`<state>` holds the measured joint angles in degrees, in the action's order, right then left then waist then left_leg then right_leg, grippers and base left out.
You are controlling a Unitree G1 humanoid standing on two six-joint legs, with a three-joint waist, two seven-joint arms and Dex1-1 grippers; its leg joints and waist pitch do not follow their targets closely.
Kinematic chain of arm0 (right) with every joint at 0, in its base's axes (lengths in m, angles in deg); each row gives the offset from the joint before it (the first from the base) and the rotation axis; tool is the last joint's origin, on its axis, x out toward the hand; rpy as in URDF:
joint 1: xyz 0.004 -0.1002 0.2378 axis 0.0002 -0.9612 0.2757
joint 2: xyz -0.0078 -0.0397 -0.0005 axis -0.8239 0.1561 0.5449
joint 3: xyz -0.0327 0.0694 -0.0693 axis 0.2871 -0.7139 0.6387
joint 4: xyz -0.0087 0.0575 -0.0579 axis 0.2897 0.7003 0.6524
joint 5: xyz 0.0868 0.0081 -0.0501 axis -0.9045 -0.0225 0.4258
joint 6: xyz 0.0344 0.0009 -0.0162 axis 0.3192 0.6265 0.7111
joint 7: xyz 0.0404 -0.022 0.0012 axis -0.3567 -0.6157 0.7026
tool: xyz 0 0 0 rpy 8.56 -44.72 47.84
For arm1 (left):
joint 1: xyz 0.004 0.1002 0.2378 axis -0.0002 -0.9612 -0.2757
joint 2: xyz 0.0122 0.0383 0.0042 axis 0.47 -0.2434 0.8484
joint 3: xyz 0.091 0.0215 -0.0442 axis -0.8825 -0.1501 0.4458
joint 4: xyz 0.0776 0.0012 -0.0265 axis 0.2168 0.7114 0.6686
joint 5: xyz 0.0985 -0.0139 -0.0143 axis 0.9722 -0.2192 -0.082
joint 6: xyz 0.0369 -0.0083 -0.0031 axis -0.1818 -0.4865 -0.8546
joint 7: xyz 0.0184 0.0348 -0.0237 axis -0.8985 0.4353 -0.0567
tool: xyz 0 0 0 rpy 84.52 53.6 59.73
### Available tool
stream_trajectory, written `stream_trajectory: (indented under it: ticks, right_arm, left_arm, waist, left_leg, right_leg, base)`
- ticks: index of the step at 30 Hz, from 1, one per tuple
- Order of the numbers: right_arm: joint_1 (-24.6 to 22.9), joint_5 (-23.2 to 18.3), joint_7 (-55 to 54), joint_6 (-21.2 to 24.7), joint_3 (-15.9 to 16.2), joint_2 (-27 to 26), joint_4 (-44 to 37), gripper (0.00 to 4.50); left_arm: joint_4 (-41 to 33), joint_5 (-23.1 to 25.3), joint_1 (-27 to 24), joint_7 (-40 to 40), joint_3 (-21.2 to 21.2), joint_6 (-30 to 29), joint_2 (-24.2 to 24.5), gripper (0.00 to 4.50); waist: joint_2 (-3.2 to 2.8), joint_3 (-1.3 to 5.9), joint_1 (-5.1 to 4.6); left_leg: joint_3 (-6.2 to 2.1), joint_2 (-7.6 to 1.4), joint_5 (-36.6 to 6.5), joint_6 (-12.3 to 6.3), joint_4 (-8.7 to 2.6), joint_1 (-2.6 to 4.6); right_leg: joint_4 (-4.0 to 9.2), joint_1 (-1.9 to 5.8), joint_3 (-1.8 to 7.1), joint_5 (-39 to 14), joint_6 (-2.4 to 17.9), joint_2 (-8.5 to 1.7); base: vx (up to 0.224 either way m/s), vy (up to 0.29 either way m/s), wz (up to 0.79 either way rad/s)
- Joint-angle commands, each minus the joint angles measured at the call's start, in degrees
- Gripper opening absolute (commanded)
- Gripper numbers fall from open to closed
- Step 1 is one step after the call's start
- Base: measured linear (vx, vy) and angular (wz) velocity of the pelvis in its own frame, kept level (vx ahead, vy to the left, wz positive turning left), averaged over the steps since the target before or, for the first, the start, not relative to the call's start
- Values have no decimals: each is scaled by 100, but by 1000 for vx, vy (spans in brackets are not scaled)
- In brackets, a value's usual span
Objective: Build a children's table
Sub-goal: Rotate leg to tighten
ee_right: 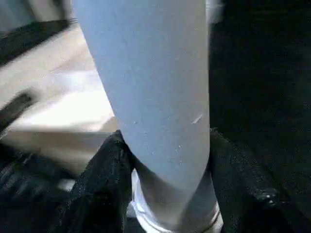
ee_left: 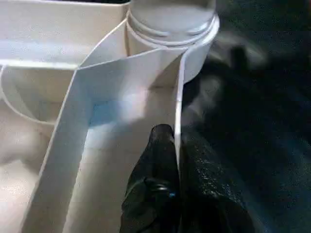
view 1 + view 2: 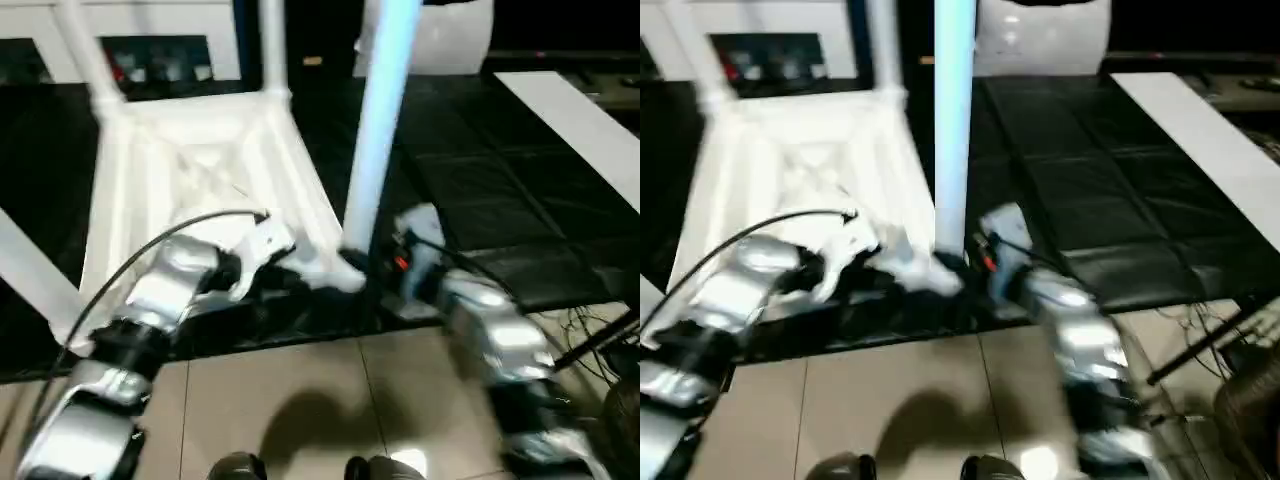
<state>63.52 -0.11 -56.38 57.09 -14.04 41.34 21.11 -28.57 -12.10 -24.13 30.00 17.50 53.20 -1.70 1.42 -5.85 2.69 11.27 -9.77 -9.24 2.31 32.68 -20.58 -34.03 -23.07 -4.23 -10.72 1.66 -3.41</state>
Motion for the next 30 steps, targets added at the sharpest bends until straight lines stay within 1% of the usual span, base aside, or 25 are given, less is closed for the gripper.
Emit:
stream_trajectory:
  ticks: [1, 2, 3, 4, 5, 7, 8, 9, 10, 13, 14, 15, 16, 17, 18, 19, 20, 21, 22, 23, 24, 25, 27, 29, 30]
  right_arm:
    - [144, -119, -151, 87, 496, -687, 523, 195]
    - [327, -95, -537, 15, 316, -845, 803, 195]
    - [502, -138, -757, -113, 169, -955, 1108, 195]
    - [548, -149, -814, -148, 131, -985, 1189, 195]
    - [591, -131, -813, -220, 136, -988, 1263, 195]
    - [600, -90, -823, -444, 139, -987, 1290, 251]
    - [593, -89, -834, -516, 123, -993, 1280, 265]
    - [504, -68, -690, -708, 78, -923, 1143, 270]
    - [487, -68, -656, -724, 82, -903, 1119, 281]
    - [304, -61, -273, -991, 92, -645, 917, 313]
    - [206, -85, -45, -1120, 93, -493, 826, 313]
    - [31, -160, 327, -1222, 128, -227, 613, 327]
    - [-14, -184, 429, -1235, 138, -161, 551, 340]
    - [-134, -277, 729, -1229, 160, 20, 375, 352]
    - [-384, -445, 1410, -1218, 218, 472, -15, 359]
    - [-406, -458, 1472, -1220, 222, 513, -49, 364]
    - [-479, -516, 1709, -1190, 235, 676, -168, 364]
    - [-520, -556, 1867, -1156, 240, 783, -240, 385]
    - [-580, -594, 2176, -1132, 258, 989, -340, 385]
    - [-591, -596, 2250, -1135, 267, 1042, -359, 401]
    - [-614, -631, 2589, -1120, 297, 1269, -416, 406]
    - [-613, -703, 3016, -1087, 326, 1520, -453, 406]
    - [-595, -799, 3319, -1027, 350, 1693, -475, 406]
    - [-511, -1033, 3950, -886, 448, 1992, -483, 406]
    - [-511, -1033, 3950, -886, 448, 1992, -483, 406]
  left_arm:
    - [-99, -301, 229, -353, -81, 123, -636, 0]
    - [-18, -255, 282, -601, 4, 148, -735, 0]
    - [18, -240, 315, -752, 50, 204, -799, 0]
    - [25, -237, 322, -792, 60, 216, -815, 0]
    - [17, -241, 325, -801, 60, 212, -826, 0]
    - [-27, -233, 310, -727, 23, 226, -806, 0]
    - [-40, -222, 304, -710, 12, 236, -798, 0]
    - [-84, -188, 251, -535, -45, 284, -711, 0]
    - [-89, -186, 244, -512, -52, 289, -697, 0]
    - [-117, -146, 164, -270, -133, 355, -524, 0]
    - [-105, -114, 130, -176, -179, 411, -427, 0]
    - [-120, -88, 80, -27, -229, 467, -286, 0]
    - [-125, -84, 68, 10, -239, 480, -252, 0]
    - [-144, -72, 39, 120, -262, 540, -165, 0]
    - [-202, -44, -30, 453, -353, 674, 67, 0]
    - [-208, -41, -37, 486, -362, 687, 88, 0]
    - [-238, -38, -65, 630, -400, 731, 170, 0]
    - [-261, -41, -85, 730, -425, 757, 224, 0]
    - [-298, -36, -122, 939, -481, 842, 334, 0]
    - [-305, -32, -130, 992, -498, 868, 363, 0]
    - [-327, -24, -160, 1261, -589, 1020, 505, 0]
    - [-355, -58, -193, 1604, -698, 1211, 680, 0]
    - [-403, -126, -218, 1897, -759, 1357, 800, 0]
    - [-613, -396, -291, 2497, -788, 1402, 979, 0]
    - [-613, -396, -291, 2497, -788, 1402, 979, 0]
  waist:
    - [-25, 323, 23]
    - [-29, 326, 8]
    - [-24, 342, -6]
    - [-26, 349, -10]
    - [-13, 350, -10]
    - [-7, 368, 12]
    - [-8, 372, 19]
    - [3, 369, 24]
    - [3, 372, 35]
    - [5, 385, 82]
    - [-2, 387, 105]
    - [-4, 394, 127]
    - [-1, 403, 136]
    - [-25, 430, 146]
    - [-19, 468, 171]
    - [-14, 479, 182]
    - [-19, 458, 188]
    - [-33, 454, 213]
    - [-22, 447, 217]
    - [-23, 421, 238]
    - [-54, 402, 255]
    - [-42, 388, 251]
    - [-51, 366, 289]
    - [-49, 359, 311]
    - [-45, 366, 318]
  left_leg:
    - [-315, -344, -2003, 99, -429, 80]
    - [-297, -362, -1942, 78, -446, 64]
    - [-290, -359, -1943, 88, -447, 82]
    - [-276, -351, -1911, 74, -440, 84]
    - [-264, -344, -1774, 17, -437, 60]
    - [-225, -343, -1569, -91, -410, 69]
    - [-211, -338, -1451, -157, -401, 56]
    - [-201, -335, -1399, -216, -394, 52]
    - [-200, -337, -1375, -238, -391, 53]
    - [-186, -334, -1204, -313, -387, 34]
    - [-190, -340, -1185, -334, -386, 32]
    - [-183, -343, -1141, -368, -381, 31]
    - [-184, -346, -1071, -395, -380, 23]
    - [-179, -364, -884, -446, -367, 24]
    - [-187, -352, -645, -561, -336, -1]
    - [-179, -359, -515, -646, -320, -1]
    - [-168, -363, -407, -773, -306, -19]
    - [-169, -365, -471, -821, -299, -16]
    - [-162, -365, -542, -818, -304, -5]
    - [-167, -371, -741, -751, -317, -6]
    - [-175, -378, -933, -645, -332, 10]
    - [-170, -378, -1028, -606, -340, 8]
    - [-172, -400, -1230, -472, -365, 59]
    - [-172, -412, -1291, -406, -370, 60]
    - [-171, -416, -1256, -399, -371, 51]
  right_leg:
    - [632, 184, 307, -3231, 582, -647]
    - [596, 173, 339, -2852, 675, -628]
    - [564, 178, 341, -2609, 764, -608]
    - [550, 173, 355, -2461, 814, -607]
    - [527, 206, 367, -2182, 874, -605]
    - [501, 208, 393, -1809, 951, -606]
    - [481, 220, 397, -1643, 1001, -598]
    - [487, 226, 397, -1629, 1019, -604]
    - [490, 226, 394, -1666, 1014, -607]
    - [474, 245, 394, -1575, 991, -594]
    - [470, 246, 388, -1535, 990, -591]
    - [456, 258, 390, -1436, 992, -585]
    - [440, 277, 389, -1315, 1004, -584]
    - [389, 270, 389, -953, 1102, -573]
    - [324, 312, 373, -452, 1170, -550]
    - [286, 315, 375, -158, 1223, -542]
    - [259, 286, 368, 163, 1373, -533]
    - [265, 283, 361, 137, 1433, -544]
    - [283, 278, 359, 27, 1449, -547]
    - [329, 284, 358, -340, 1430, -569]
    - [375, 273, 359, -717, 1363, -574]
    - [395, 272, 362, -884, 1315, -570]
    - [433, 240, 370, -1335, 1201, -565]
    - [435, 240, 366, -1483, 1194, -572]
    - [422, 247, 363, -1467, 1203, -570]
  base:
    - [0, 0, 0]
    - [0, 0, 0]
    - [0, 0, 0]
    - [0, 0, 0]
    - [0, 0, 0]
    - [0, 0, 0]
    - [0, 0, 0]
    - [0, 0, 0]
    - [0, 0, 0]
    - [0, 0, 0]
    - [0, 0, 0]
    - [0, 0, 0]
    - [0, 0, 0]
    - [0, 0, 0]
    - [0, 0, 0]
    - [0, 0, 0]
    - [0, 0, 0]
    - [0, 0, 0]
    - [0, 0, 0]
    - [0, 0, 0]
    - [0, 0, 0]
    - [0, 0, 0]
    - [0, 0, 0]
    - [0, 0, 0]
    - [0, 0, 0]
